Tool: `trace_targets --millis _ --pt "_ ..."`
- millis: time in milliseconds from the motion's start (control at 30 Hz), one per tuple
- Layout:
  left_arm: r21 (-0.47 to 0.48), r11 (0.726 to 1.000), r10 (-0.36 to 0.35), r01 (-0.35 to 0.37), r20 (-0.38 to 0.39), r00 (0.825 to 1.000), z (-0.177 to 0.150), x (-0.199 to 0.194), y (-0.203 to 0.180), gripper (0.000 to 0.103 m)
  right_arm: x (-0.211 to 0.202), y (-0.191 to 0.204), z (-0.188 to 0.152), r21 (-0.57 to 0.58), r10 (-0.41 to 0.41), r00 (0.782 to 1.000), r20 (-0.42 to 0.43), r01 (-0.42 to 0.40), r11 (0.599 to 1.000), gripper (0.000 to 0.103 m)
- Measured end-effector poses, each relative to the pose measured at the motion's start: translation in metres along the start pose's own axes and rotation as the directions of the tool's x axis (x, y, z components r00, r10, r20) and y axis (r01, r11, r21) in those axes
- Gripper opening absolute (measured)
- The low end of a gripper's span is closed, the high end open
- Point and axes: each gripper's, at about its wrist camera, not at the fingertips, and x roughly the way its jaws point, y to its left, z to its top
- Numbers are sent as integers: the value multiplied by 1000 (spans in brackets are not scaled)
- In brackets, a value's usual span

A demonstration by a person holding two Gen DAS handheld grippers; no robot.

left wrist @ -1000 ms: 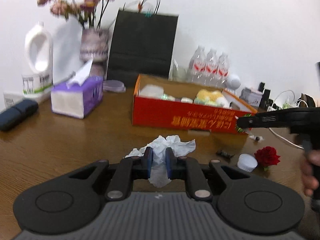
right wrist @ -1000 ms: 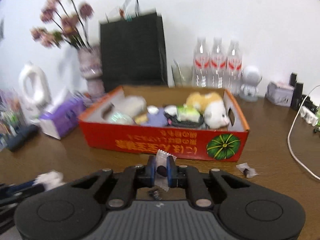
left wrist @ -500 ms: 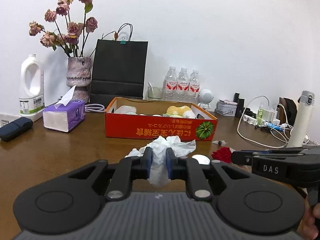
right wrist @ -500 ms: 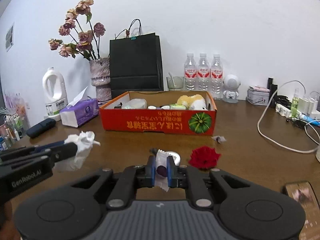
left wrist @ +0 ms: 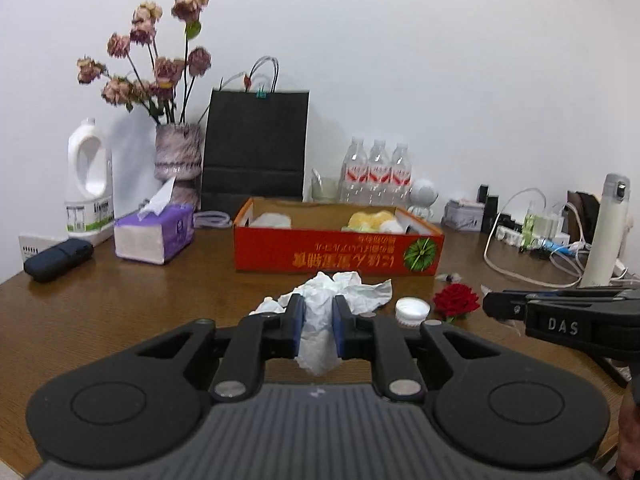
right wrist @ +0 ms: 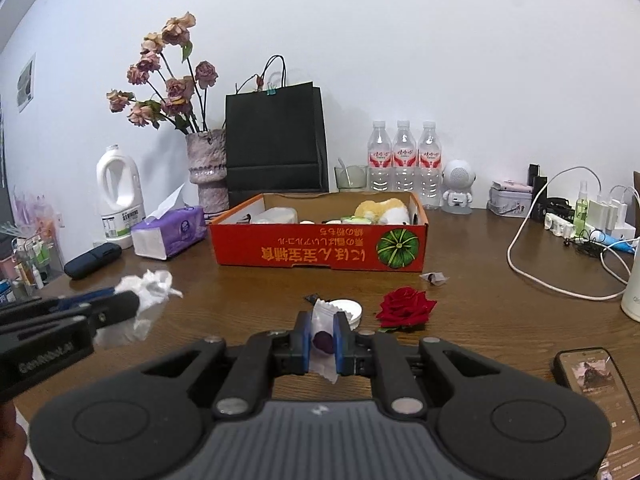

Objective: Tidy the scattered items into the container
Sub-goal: 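Carry the tissue and packet into the cardboard box and open both grippers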

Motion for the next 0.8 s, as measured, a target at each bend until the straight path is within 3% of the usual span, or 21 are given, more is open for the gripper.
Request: trace_targets --millis 267,400,500,633,800 --pt "-24 1000 -1 1 -30 1000 15 48 15 16 37 -2 18 -3 9 999 -33 -9 1000 11" --pt "-10 1000 4 -4 -19 1000 40 91 24 16 74 -7 50 2 41 999 -26 -41 999 11" --pt "17 1000 14 -14 -2 1000 75 132 34 17 106 -11 83 5 65 998 -18 -65 998 11" --pt "-5 1000 -4 3 -86 996 124 208 52 17 163 -19 133 26 127 990 -66 -125 992 11" --pt "-50 998 -55 44 -237 970 159 303 60 17 251 -30 183 34 151 970 -188 -147 988 11"
